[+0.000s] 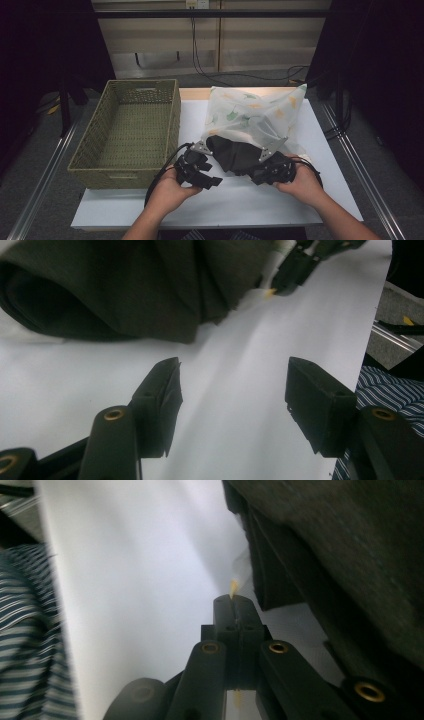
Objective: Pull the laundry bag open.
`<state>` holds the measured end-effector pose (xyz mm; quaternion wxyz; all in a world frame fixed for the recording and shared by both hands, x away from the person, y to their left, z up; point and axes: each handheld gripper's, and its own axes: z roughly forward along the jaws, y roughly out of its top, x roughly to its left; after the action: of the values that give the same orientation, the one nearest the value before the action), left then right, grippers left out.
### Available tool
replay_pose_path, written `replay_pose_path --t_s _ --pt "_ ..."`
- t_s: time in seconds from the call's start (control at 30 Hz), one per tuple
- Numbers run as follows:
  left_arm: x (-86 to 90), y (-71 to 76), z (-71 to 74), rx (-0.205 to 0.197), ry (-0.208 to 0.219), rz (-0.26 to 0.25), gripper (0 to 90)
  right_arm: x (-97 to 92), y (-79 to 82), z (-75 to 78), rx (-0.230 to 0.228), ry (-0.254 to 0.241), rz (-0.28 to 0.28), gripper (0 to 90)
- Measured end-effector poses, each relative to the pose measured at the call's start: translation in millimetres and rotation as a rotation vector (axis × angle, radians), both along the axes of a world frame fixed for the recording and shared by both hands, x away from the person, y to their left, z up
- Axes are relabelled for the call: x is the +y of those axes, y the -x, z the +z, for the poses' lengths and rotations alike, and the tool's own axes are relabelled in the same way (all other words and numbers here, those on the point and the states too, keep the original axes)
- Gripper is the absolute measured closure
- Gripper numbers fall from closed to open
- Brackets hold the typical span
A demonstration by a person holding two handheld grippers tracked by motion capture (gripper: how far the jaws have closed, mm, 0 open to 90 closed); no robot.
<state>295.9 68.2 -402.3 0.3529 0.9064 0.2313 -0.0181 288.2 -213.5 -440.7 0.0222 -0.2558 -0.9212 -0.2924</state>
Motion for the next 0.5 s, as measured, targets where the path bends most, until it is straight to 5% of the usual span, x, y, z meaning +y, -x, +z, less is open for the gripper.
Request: replay_pose_path --t_s 0.33,0.5 --pt "-4.4 0.8 -2.6 0.009 -0.001 -0.015 38.9 -5.5 34.2 2.7 0.051 -0.019 0.113 90.0" --pt "-14.2 4.6 -4.2 0.016 -0.005 -0.027 37.0 -7.1 41.7 3.9 0.01 0.004 0.124 90.0"
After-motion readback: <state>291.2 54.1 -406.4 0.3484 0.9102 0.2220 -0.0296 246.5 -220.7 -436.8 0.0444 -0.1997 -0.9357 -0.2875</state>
